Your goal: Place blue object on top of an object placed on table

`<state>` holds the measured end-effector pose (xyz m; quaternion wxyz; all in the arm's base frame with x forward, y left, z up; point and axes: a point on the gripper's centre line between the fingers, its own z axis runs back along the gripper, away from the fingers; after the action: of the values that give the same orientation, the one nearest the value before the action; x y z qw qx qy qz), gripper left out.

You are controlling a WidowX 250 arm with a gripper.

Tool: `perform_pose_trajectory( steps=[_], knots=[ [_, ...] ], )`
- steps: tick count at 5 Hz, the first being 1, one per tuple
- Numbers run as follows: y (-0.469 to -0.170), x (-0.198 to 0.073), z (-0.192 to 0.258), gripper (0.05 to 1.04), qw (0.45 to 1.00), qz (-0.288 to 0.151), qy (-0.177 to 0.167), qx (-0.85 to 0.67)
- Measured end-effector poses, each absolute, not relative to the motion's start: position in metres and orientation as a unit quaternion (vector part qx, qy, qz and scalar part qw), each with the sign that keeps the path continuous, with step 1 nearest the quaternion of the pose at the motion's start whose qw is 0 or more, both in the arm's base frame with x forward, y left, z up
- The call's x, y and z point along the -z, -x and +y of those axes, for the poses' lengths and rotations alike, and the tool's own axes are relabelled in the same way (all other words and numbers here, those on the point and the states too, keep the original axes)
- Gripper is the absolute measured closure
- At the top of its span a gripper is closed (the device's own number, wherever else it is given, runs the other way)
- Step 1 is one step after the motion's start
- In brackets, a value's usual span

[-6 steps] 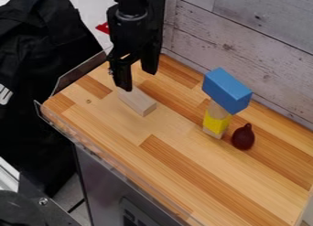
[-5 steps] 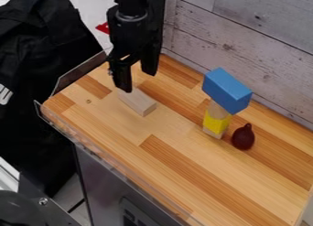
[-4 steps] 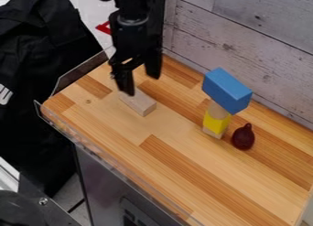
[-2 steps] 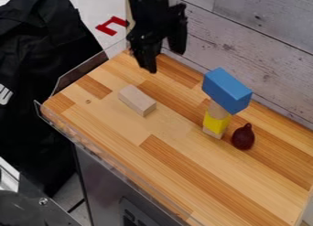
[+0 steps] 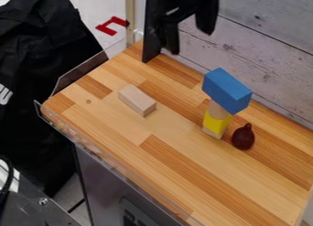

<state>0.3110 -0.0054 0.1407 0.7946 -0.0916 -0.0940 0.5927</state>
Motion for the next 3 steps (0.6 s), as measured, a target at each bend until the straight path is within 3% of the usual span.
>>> perform_pose_trajectory(
  steps=[1,3],
  knots=[
    [-0.313,-0.151,-0.026,0.083,0.811,-0.102,0.091,-0.569],
    [-0.320,-0.134,-0.044,0.083,0.818,-0.071,0.077,-0.565]
  ],
)
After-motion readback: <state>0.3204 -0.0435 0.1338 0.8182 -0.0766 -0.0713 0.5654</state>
